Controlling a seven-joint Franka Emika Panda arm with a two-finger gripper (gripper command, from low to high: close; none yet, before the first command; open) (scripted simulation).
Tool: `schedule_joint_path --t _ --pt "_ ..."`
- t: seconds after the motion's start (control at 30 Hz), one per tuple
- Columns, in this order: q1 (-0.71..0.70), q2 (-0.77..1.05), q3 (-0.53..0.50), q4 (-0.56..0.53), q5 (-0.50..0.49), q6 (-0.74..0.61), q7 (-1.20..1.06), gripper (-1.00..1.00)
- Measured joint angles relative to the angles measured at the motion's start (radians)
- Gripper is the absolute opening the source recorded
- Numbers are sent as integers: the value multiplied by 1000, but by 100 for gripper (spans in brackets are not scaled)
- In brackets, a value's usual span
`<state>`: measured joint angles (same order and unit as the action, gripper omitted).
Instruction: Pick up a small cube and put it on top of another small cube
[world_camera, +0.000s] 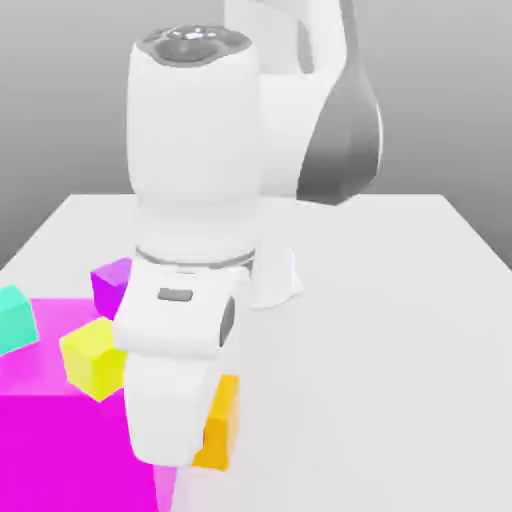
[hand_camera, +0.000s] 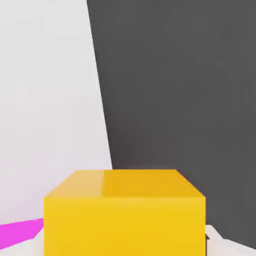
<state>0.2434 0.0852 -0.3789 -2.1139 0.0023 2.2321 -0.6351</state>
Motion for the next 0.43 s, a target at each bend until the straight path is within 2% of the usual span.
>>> schedule_joint_path --t 0.17,0.3,0.33,0.43 --pt "-68 -126 -34 69 -35 -213 162 -100" --pt "-81 -101 -38 -4 -8 -130 175 -100" --pt "-79 -92 -39 -21 -4 -106 172 100" --pt "-71 -92 -39 -21 -3 -106 172 100"
